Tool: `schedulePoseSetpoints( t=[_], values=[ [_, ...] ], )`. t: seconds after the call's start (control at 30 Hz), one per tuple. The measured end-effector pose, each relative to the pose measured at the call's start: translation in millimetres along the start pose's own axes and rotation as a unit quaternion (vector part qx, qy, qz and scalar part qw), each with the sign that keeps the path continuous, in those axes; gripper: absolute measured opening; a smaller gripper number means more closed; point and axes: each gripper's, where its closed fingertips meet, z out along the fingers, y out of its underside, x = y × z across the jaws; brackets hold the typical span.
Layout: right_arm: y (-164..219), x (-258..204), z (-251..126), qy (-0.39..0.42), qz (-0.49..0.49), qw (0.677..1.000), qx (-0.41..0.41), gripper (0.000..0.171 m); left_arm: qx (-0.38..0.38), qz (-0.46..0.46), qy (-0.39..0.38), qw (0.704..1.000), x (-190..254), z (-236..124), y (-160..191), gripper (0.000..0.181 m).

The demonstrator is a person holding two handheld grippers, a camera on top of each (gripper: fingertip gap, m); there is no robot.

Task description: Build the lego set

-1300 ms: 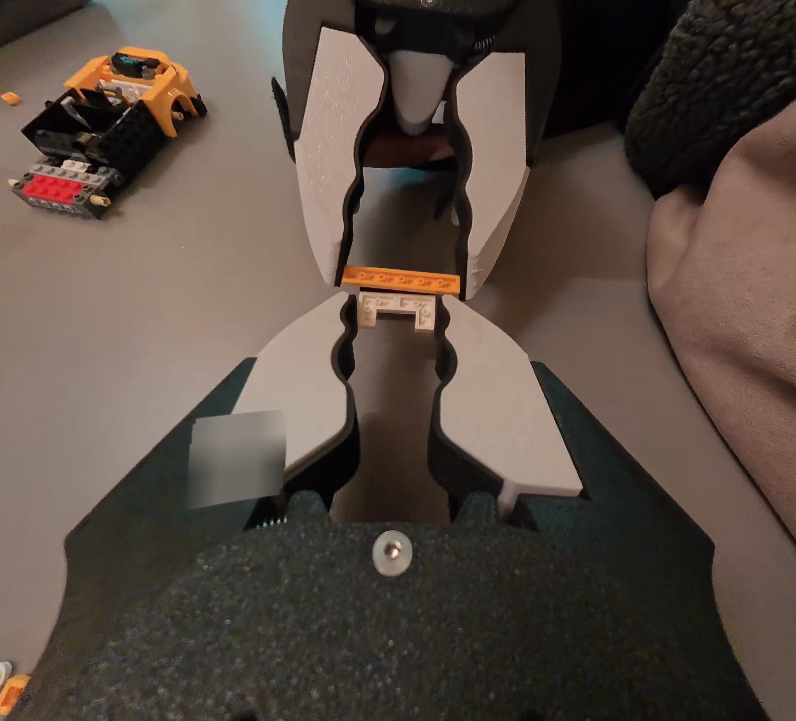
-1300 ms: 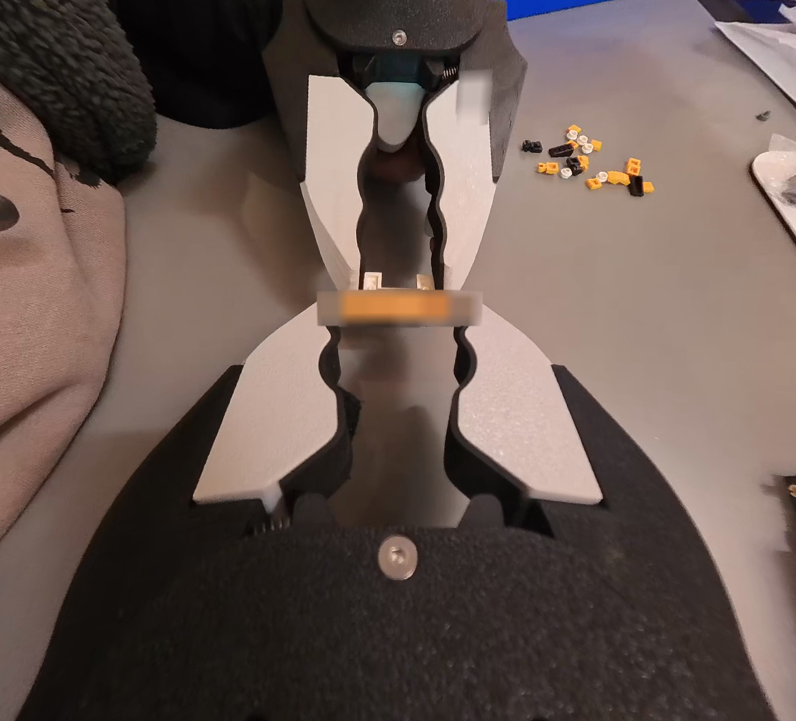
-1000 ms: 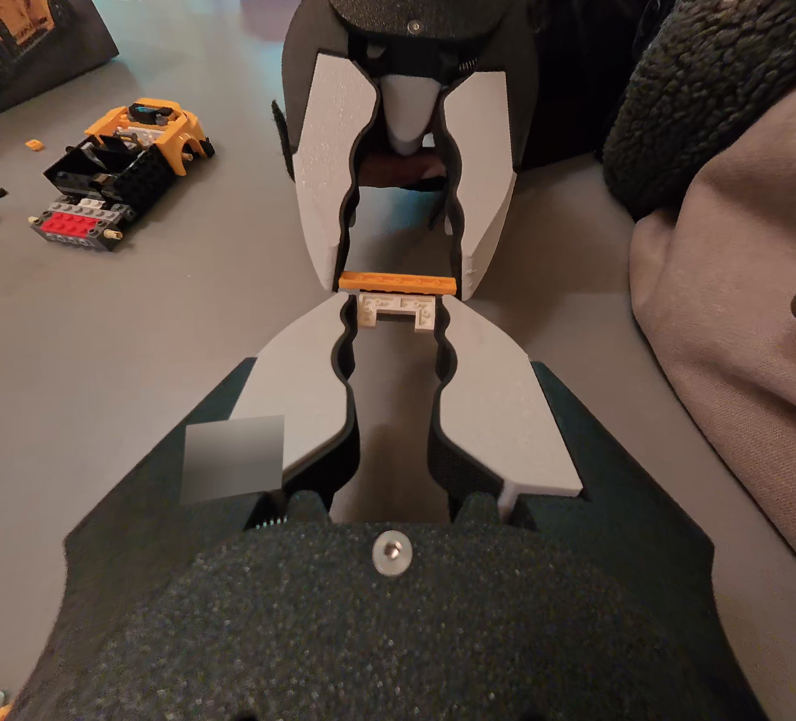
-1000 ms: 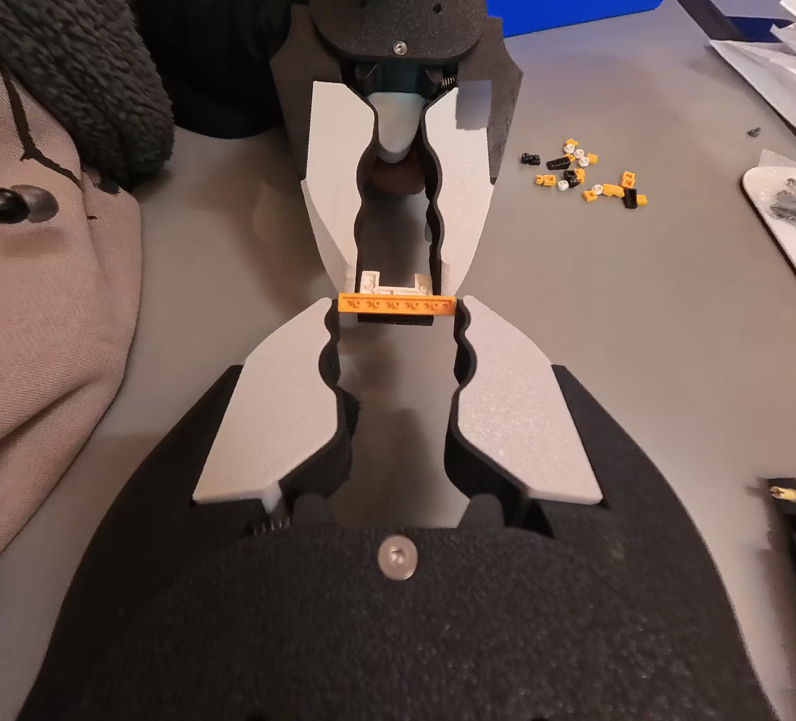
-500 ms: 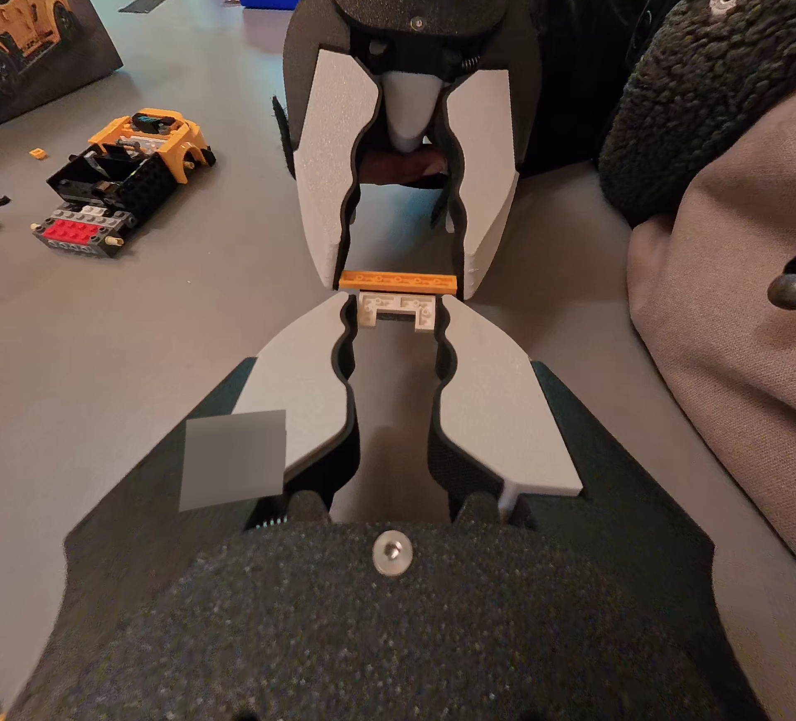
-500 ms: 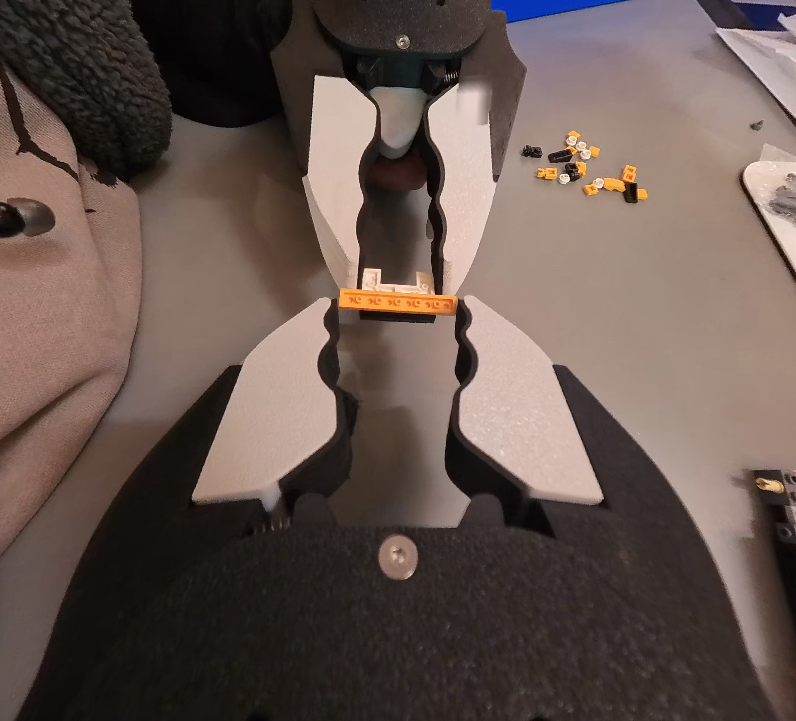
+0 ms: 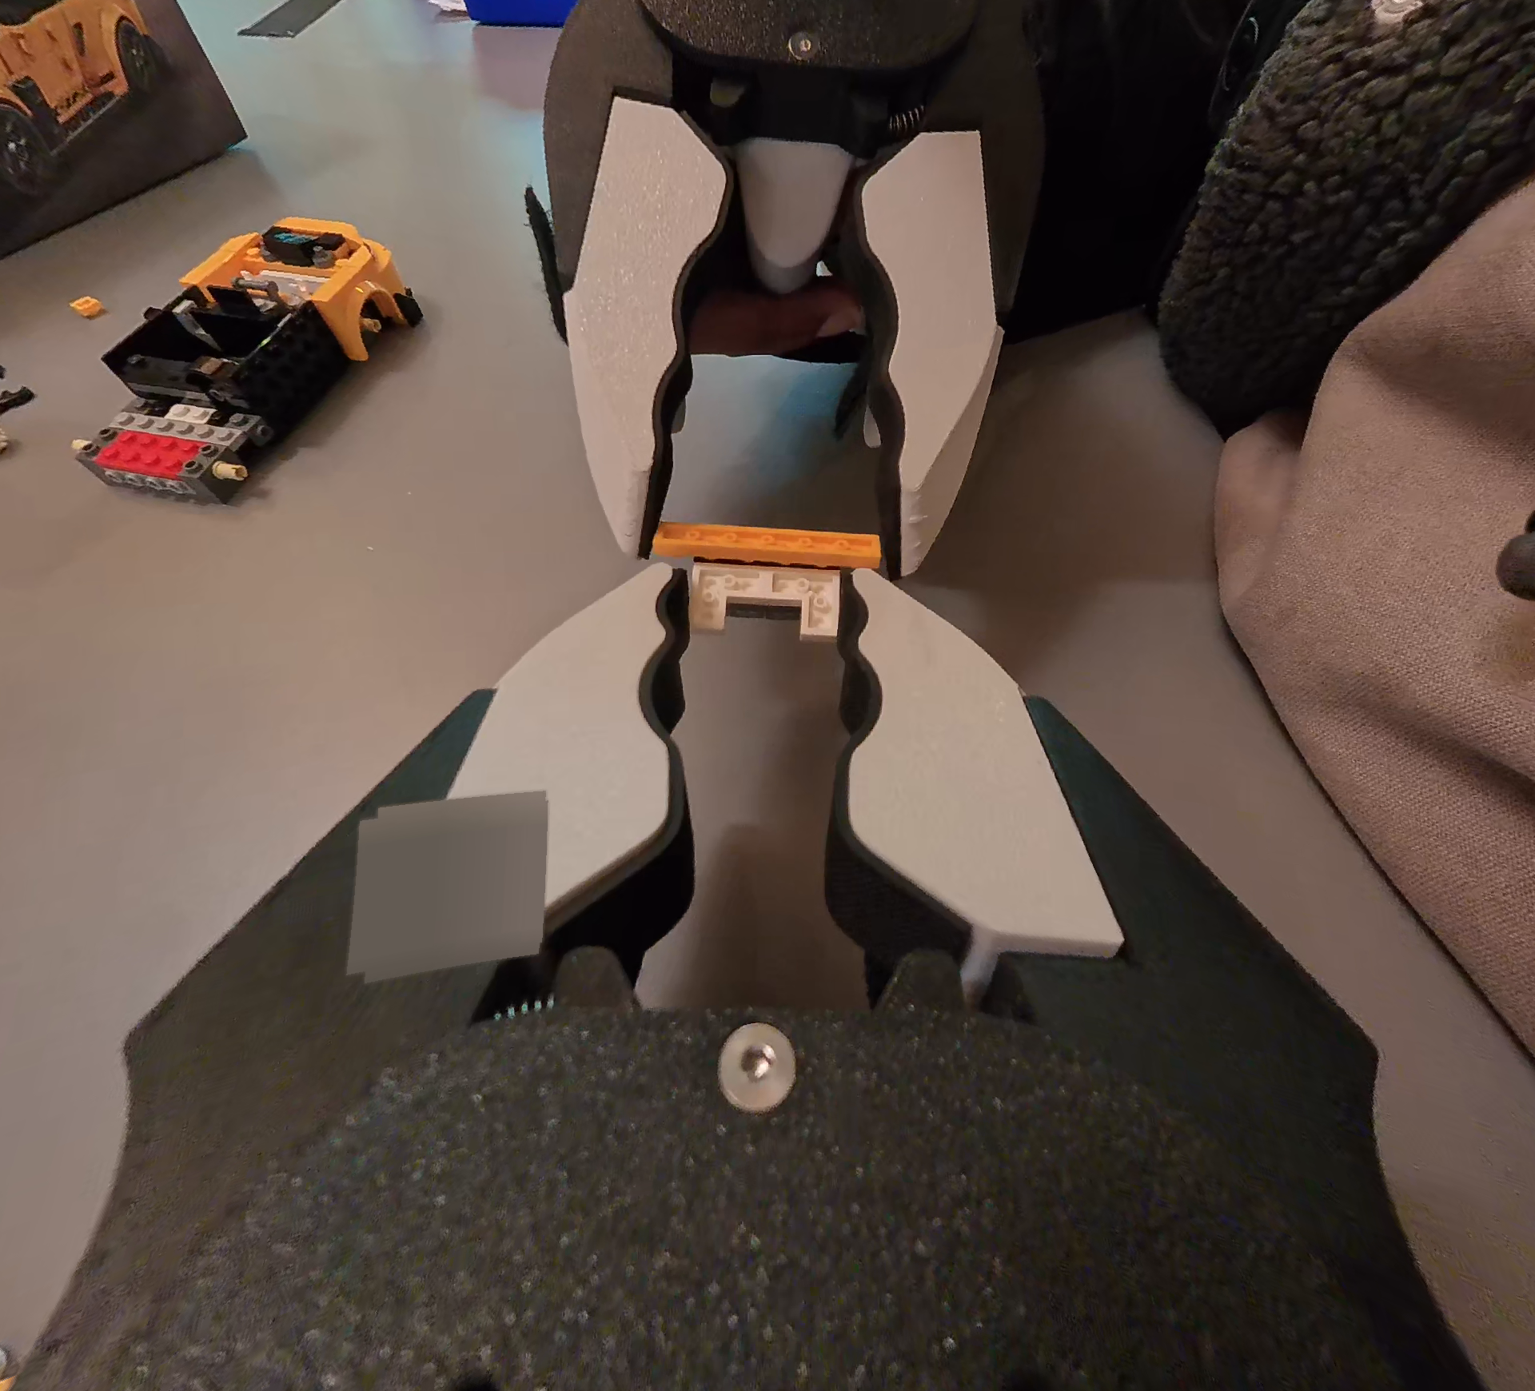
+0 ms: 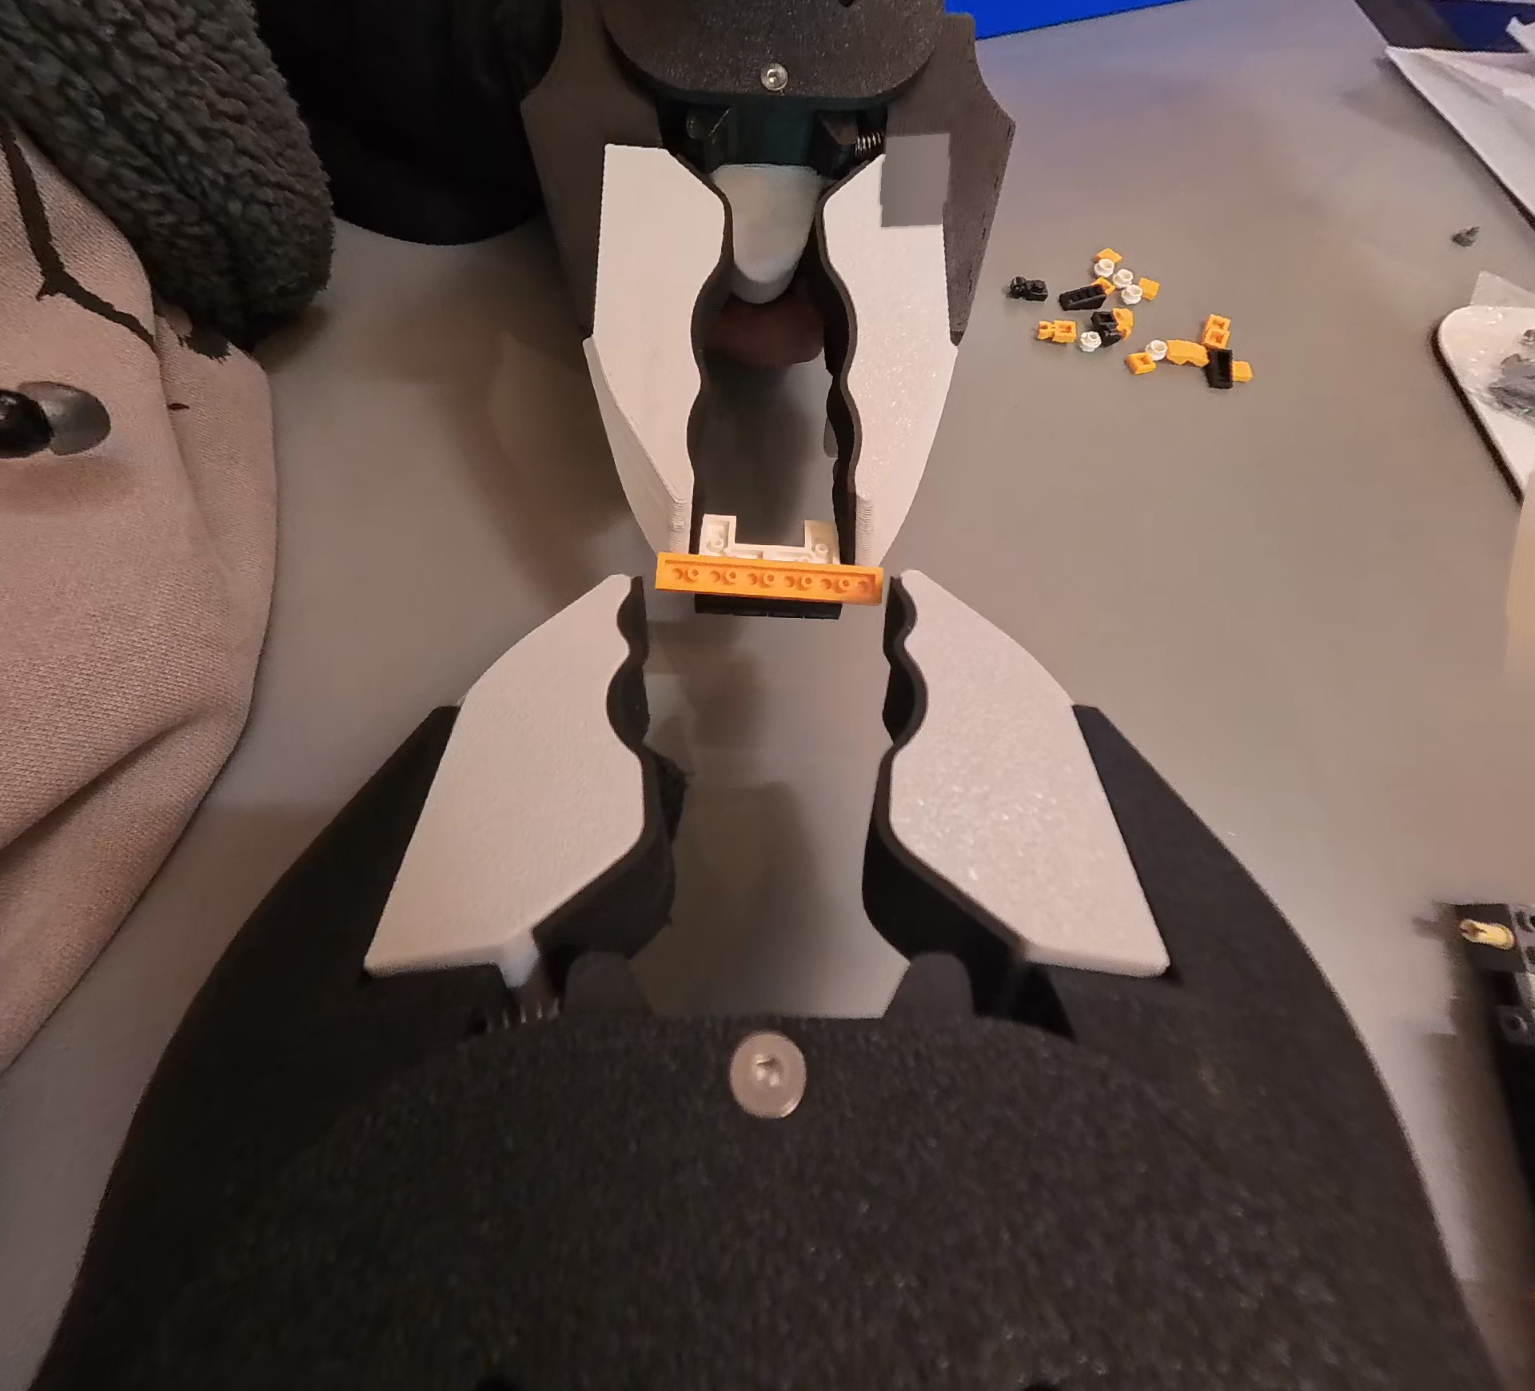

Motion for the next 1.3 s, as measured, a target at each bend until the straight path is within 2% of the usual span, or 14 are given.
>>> schedulePoseSetpoints(
  t=[0.1,0.2,0.33,0.53,0.67,0.87,1.07,1.3],
  values=[
    [-2,4,-4,-0.003,0.023,1.0,0.01,0.057,-0.002,0.005,-0.004,1.0,-1,0,0,0.034],
    [-4,17,-12,-0.016,0.143,0.989,0.036,0.056,-0.001,0.008,-0.016,1.0,-5,-3,0,0.034],
    [-17,31,-18,-0.097,0.368,0.915,0.132,0.044,0.007,0.016,-0.042,0.999,-15,-10,-4,0.034],
    [-14,32,-2,-0.121,0.487,0.852,0.148,0.038,0.011,0.033,-0.079,0.996,-25,-15,-8,0.034],
    [-15,35,2,-0.117,0.514,0.834,0.163,0.032,0.009,0.05,-0.099,0.994,-29,-15,-10,0.034],
    [-12,33,8,-0.117,0.52,0.832,0.151,0.03,-0.009,0.068,-0.111,0.991,-31,-10,-5,0.034],
    [-11,31,10,-0.123,0.521,0.831,0.149,0.015,-0.01,0.075,-0.116,0.99,-32,-10,-4,0.034],
    [-16,32,6,-0.126,0.517,0.83,0.167,0.013,0.001,0.11,-0.137,0.985,-33,-13,-10,0.034]
  ],
)
